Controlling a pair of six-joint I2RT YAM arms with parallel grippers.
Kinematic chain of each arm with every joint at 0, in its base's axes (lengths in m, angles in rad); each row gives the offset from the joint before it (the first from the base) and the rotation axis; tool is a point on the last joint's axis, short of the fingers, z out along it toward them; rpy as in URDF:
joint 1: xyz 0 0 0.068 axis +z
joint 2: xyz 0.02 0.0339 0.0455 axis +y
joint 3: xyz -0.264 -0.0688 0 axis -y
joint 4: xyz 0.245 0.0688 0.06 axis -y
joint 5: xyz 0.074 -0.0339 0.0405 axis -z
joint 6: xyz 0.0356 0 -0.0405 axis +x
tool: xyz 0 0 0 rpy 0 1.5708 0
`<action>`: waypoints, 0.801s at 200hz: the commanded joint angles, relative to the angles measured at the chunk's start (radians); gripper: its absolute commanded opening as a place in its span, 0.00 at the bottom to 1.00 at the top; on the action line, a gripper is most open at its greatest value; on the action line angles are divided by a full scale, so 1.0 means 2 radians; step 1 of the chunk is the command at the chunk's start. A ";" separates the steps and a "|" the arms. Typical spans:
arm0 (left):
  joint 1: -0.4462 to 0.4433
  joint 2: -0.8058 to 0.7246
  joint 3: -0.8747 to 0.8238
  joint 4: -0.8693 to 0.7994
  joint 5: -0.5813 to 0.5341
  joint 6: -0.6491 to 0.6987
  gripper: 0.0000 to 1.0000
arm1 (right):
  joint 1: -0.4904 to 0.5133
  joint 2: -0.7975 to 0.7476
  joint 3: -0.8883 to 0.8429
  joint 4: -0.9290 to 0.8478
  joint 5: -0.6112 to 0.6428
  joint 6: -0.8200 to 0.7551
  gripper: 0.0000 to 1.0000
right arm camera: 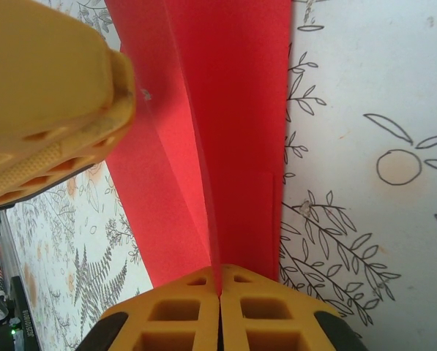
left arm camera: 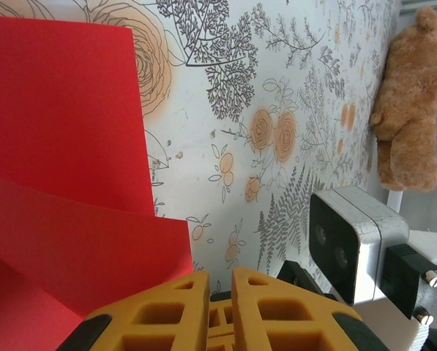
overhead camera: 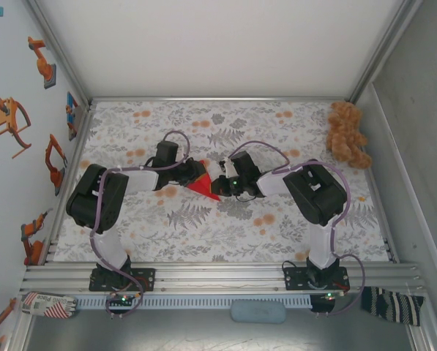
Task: Fold a paper plane with a square sheet of paper (pick it up from the middle)
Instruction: Fourth fold the wing at the center of the table.
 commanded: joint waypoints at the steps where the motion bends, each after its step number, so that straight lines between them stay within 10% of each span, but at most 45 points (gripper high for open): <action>1: 0.004 0.012 0.006 0.007 0.008 -0.001 0.16 | 0.004 0.043 -0.011 -0.062 0.027 -0.004 0.08; 160: 0.005 0.033 0.013 0.009 0.011 0.005 0.15 | -0.005 -0.003 -0.025 -0.038 -0.012 0.007 0.17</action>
